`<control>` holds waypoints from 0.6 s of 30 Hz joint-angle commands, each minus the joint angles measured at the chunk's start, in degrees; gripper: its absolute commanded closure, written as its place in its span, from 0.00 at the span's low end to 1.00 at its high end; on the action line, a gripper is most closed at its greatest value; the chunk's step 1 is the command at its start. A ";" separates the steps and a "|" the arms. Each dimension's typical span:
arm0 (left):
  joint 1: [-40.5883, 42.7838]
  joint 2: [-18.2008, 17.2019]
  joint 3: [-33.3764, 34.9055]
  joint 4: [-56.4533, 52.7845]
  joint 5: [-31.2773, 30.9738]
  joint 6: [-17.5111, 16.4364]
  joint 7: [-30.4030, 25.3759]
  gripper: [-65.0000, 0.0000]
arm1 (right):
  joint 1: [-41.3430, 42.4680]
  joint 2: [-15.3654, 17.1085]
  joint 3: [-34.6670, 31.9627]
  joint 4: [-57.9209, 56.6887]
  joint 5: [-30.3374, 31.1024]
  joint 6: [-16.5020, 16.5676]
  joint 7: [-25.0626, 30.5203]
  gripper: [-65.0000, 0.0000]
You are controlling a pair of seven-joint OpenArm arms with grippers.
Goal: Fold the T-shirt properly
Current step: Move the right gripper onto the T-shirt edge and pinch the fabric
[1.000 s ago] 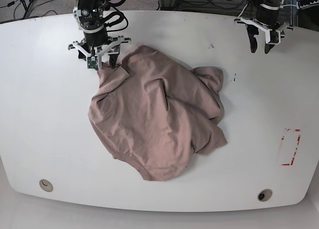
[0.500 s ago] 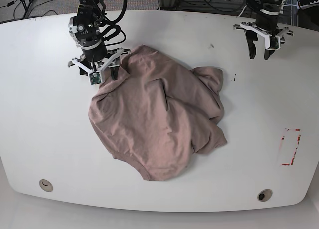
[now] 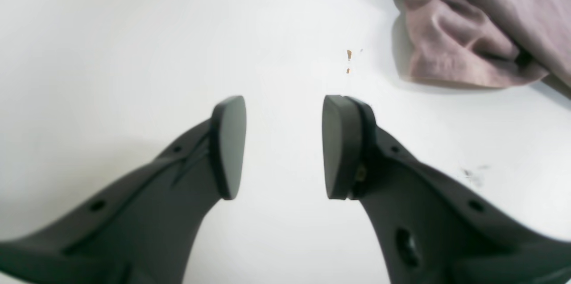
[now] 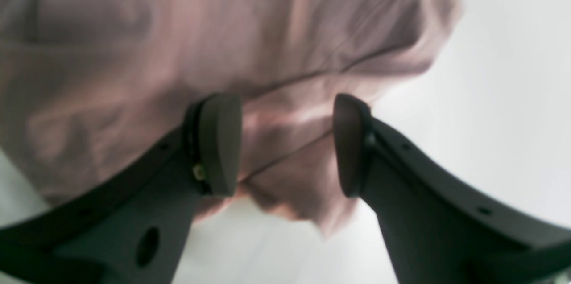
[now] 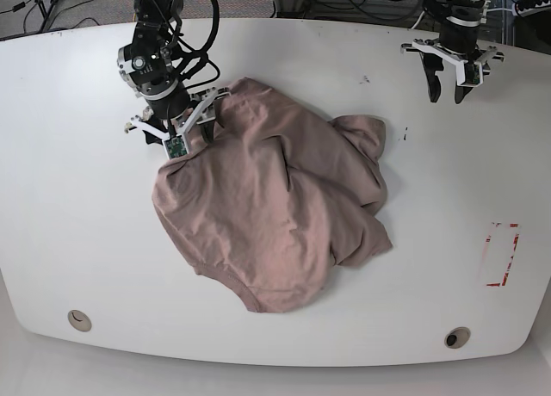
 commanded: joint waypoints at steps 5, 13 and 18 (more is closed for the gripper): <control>0.52 -0.56 -0.10 1.08 -0.02 -0.19 -1.58 0.61 | 1.36 0.78 -0.27 0.39 0.58 0.42 1.12 0.50; 1.02 -0.90 -0.05 1.14 0.01 -0.23 -1.46 0.61 | 3.16 1.75 -0.72 -1.49 0.64 -0.02 1.64 0.52; 0.41 -0.74 -0.01 1.14 0.00 0.14 -1.09 0.61 | 4.29 3.21 -0.81 -5.37 0.51 -0.11 1.81 0.52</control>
